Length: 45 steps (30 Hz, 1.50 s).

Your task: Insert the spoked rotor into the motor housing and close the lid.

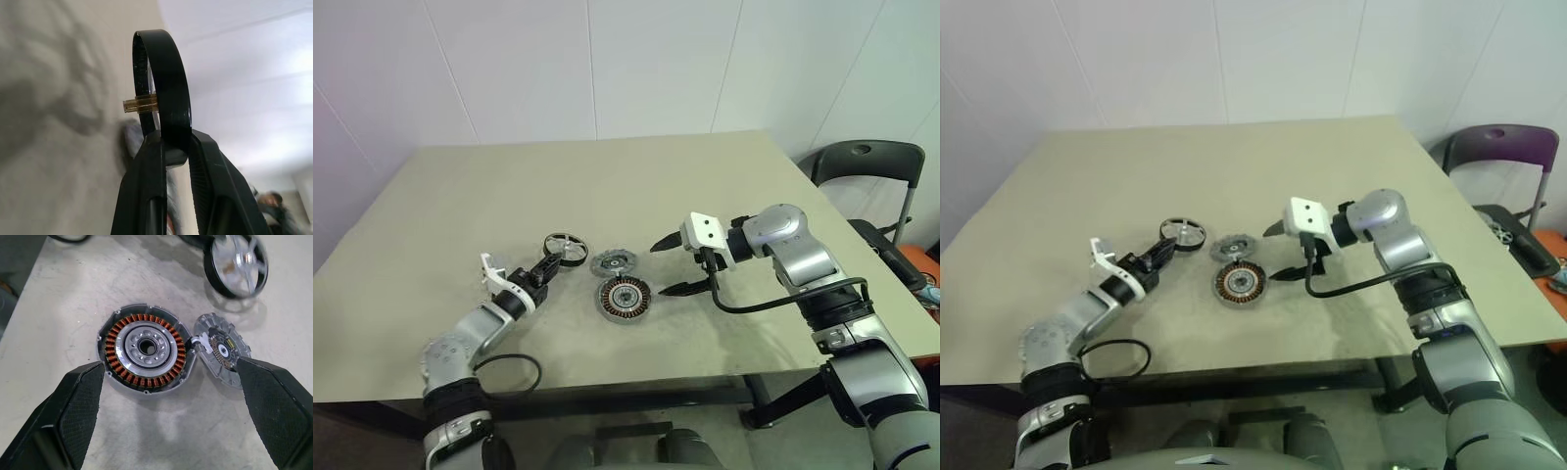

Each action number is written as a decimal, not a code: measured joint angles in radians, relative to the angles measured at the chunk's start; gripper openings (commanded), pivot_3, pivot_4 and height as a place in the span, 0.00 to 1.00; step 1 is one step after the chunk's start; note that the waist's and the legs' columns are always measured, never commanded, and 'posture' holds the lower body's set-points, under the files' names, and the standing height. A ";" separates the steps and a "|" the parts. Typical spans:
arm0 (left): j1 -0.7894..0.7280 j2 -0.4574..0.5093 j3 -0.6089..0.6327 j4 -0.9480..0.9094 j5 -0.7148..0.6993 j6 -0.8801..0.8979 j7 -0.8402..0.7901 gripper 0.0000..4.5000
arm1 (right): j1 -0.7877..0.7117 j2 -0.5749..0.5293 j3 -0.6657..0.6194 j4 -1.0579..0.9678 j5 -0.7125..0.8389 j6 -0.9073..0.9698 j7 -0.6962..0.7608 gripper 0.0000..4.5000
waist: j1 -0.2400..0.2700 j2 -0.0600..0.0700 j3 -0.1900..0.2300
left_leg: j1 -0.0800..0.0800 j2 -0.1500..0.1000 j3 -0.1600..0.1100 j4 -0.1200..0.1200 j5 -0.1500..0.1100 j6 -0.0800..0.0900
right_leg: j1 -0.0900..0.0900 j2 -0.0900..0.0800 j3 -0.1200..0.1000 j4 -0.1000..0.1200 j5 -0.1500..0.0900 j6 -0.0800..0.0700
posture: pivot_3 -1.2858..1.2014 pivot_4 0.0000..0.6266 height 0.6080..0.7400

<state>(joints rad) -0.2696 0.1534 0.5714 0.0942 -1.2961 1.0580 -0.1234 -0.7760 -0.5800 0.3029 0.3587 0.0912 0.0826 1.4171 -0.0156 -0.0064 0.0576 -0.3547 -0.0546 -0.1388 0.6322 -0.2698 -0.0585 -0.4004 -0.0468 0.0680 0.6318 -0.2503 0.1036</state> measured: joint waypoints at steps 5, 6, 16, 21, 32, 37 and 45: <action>0.056 0.064 -0.028 -0.125 -0.177 0.098 0.007 0.08 | 0.033 -0.047 -0.002 0.023 -0.013 -0.022 -0.001 1.00 | 0.005 0.000 0.000 | 0.000 -0.001 0.000 0.000 0.000 0.000 | 0.001 -0.001 0.000 -0.001 0.000 0.000 | 0.52 0.00 1.00; 0.062 0.072 -0.040 -0.138 -0.200 0.110 0.009 0.08 | 0.038 -0.054 -0.002 0.029 -0.016 -0.027 -0.001 1.00 | 0.004 0.000 0.000 | 0.000 -0.001 0.000 0.000 0.000 0.000 | 0.001 -0.001 0.000 -0.001 0.000 -0.001 | 0.52 0.00 1.00; 0.037 0.114 -0.257 -0.171 -0.358 0.162 0.027 0.08 | 0.065 -0.082 -0.016 0.038 -0.028 -0.029 -0.010 1.00 | 0.002 0.000 0.000 | 0.001 0.000 0.001 0.000 0.000 0.000 | 0.001 0.000 0.000 0.000 -0.001 -0.001 | 0.52 0.00 1.00; 0.017 0.152 -0.317 -0.098 -0.346 0.160 0.022 0.08 | 0.076 -0.090 -0.025 0.038 -0.028 -0.029 -0.017 1.00 | 0.002 0.000 0.000 | 0.001 -0.001 0.001 0.000 0.000 0.000 | 0.001 0.000 0.000 0.000 -0.002 -0.003 | 0.52 0.00 1.00; 0.017 0.168 -0.362 -0.033 -0.304 0.162 -0.022 0.08 | 0.094 -0.095 -0.038 0.035 -0.028 -0.029 -0.028 1.00 | 0.002 0.000 0.000 | 0.001 -0.001 0.001 0.000 0.000 0.000 | 0.001 0.000 0.000 0.000 -0.002 -0.003 | 0.52 0.00 1.00; 0.010 0.160 -0.372 0.004 -0.261 0.161 -0.043 0.08 | 0.102 -0.095 -0.038 0.025 -0.027 -0.027 -0.029 1.00 | 0.003 0.000 0.000 | 0.001 -0.001 0.001 0.001 0.000 0.000 | 0.001 0.000 0.000 0.000 -0.002 -0.003 | 0.52 0.00 1.00; -0.002 0.142 -0.382 0.014 -0.237 0.165 -0.054 0.08 | 0.102 -0.096 -0.038 0.002 -0.027 -0.020 -0.030 1.00 | 0.002 0.000 0.000 | 0.001 -0.001 0.001 0.001 0.000 0.000 | 0.001 0.000 0.000 0.000 -0.001 -0.002 | 0.52 0.00 1.00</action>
<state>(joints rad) -0.2716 0.2955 0.1892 0.1086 -1.5328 1.2228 -0.1775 -0.6735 -0.6760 0.2650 0.3611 0.0645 0.0623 1.3868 -0.0132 -0.0065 0.0576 -0.3541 -0.0553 -0.1379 0.6328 -0.2697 -0.0584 -0.3994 -0.0467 0.0682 0.6315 -0.2514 0.1013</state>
